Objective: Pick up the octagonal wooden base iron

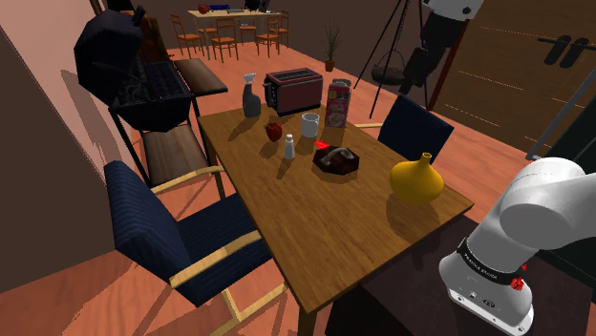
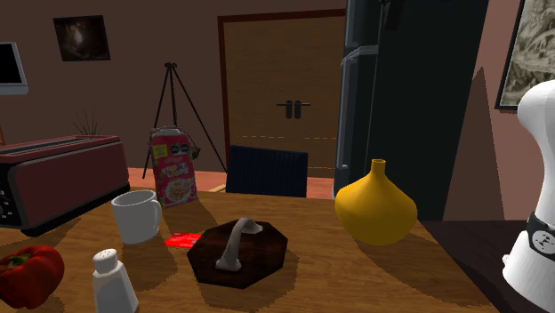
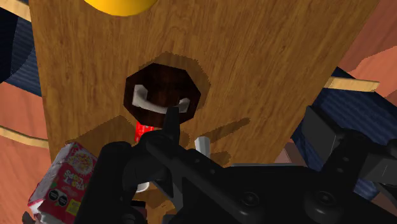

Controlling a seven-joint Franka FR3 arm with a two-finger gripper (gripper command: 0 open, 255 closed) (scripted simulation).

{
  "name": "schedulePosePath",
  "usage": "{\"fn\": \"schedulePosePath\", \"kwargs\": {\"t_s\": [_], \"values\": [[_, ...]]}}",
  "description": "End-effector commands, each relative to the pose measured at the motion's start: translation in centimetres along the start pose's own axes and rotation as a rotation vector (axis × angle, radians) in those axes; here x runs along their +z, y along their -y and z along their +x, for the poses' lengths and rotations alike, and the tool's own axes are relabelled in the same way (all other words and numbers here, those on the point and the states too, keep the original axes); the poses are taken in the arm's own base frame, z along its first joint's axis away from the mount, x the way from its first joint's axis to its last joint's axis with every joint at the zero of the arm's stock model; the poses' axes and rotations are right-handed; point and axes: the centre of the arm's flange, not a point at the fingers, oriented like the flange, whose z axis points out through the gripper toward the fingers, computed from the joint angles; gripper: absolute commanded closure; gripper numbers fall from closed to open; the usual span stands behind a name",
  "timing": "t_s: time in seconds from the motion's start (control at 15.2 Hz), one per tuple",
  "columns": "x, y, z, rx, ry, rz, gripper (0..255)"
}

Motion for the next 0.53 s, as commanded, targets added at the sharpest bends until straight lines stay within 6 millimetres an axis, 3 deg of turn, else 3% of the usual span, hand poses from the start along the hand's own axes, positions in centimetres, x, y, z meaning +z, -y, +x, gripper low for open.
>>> {"fn": "schedulePosePath", "kwargs": {"t_s": [0.0,0.46], "values": [[0.0,0.0,0.0,0.0,0.0,0.0,0],[7.5,-5.0,3.0,-0.266,0.024,0.018,0]]}}
